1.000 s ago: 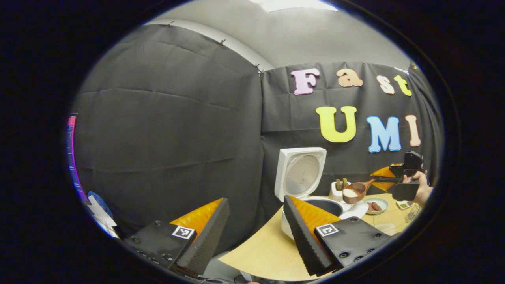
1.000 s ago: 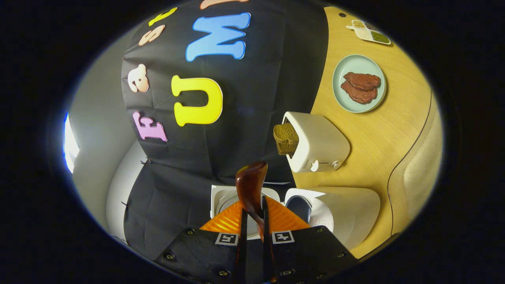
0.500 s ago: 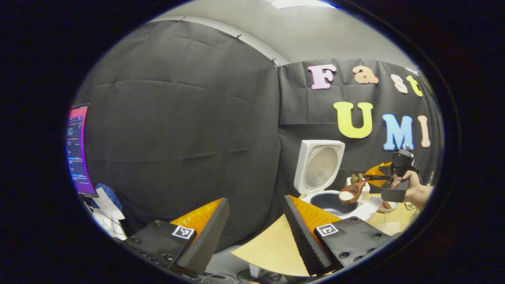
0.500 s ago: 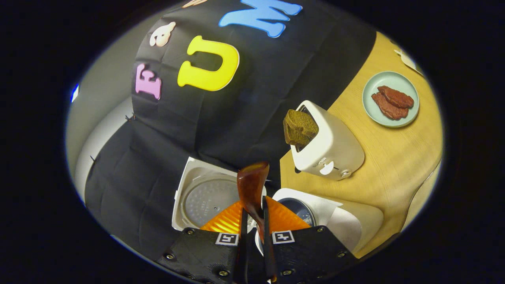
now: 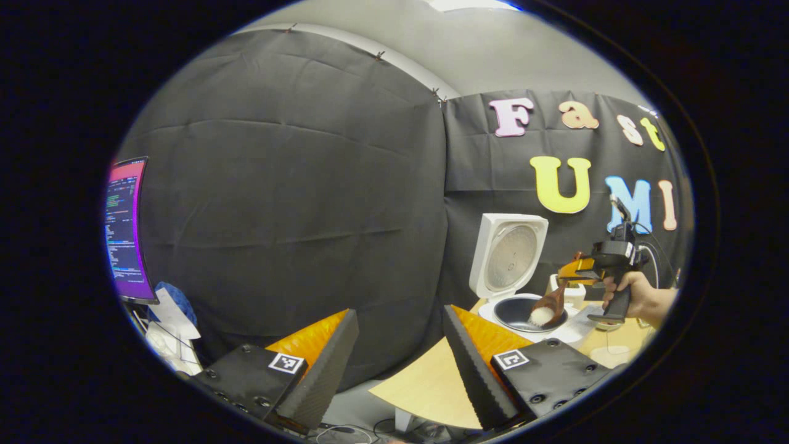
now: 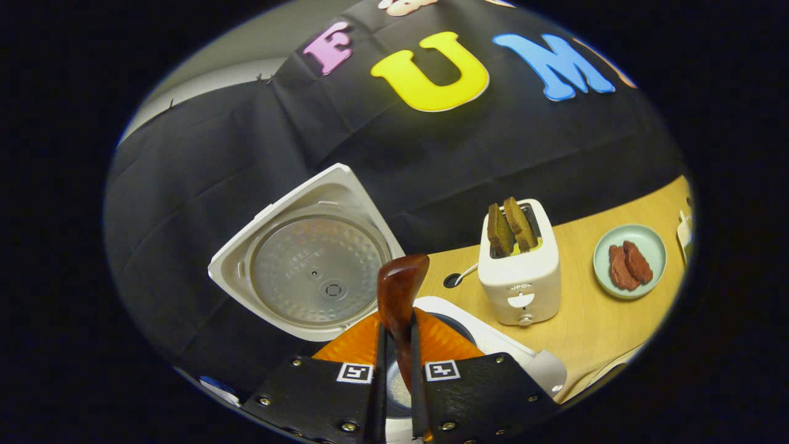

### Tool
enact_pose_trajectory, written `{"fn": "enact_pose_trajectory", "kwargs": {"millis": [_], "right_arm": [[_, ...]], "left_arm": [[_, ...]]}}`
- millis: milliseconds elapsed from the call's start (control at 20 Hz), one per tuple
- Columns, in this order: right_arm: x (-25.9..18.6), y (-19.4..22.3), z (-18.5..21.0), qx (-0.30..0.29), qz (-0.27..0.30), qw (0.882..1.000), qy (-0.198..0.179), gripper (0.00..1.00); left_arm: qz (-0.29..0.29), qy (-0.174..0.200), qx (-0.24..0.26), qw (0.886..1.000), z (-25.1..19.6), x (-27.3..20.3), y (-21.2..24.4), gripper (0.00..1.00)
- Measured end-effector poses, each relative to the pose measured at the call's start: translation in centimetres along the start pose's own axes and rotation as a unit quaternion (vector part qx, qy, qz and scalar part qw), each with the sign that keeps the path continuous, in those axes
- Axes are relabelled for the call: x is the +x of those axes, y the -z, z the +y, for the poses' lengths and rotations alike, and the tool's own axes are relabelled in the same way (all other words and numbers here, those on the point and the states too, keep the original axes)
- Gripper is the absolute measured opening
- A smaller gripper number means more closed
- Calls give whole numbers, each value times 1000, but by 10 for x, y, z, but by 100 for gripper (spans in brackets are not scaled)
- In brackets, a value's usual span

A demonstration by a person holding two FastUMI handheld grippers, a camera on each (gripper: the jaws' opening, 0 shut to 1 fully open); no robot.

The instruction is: Close the left gripper, press the button to open the rice cooker; take a wooden spoon from the chopstick holder with the right hand, scoop a spoonful of rice and pour it into the rice cooker, then put the wooden spoon back into the chopstick holder.

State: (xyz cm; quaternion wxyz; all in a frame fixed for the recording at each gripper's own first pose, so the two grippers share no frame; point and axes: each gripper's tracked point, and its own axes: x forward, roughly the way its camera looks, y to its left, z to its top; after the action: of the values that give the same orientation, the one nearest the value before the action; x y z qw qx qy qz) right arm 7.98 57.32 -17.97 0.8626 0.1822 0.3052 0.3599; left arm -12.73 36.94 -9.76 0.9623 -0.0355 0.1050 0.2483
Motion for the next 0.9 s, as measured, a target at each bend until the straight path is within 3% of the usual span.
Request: {"fn": "enact_pose_trajectory", "kwargs": {"millis": [150,300,500,650,750,900], "right_arm": [[-1,-1,8,-101,-12,995,8,16],[-4,-4,18,-210,-25,977,12,16],[-15,-13,32,-355,-60,933,23,16],[-19,-13,40,-423,-80,902,31,16],[-22,-14,42,-427,-82,900,29,16],[-25,-13,37,-370,-61,927,15,17]], "left_arm": [[-2,3,-1,1000,-4,2,-1,96],[-3,4,1,1000,-4,2,0,96],[-3,1,-4,1000,-3,3,1,96],[-4,1,-6,1000,-4,3,0,96],[-6,2,-6,1000,-4,2,-3,96],[-9,5,-4,1000,-5,0,-7,96]]}}
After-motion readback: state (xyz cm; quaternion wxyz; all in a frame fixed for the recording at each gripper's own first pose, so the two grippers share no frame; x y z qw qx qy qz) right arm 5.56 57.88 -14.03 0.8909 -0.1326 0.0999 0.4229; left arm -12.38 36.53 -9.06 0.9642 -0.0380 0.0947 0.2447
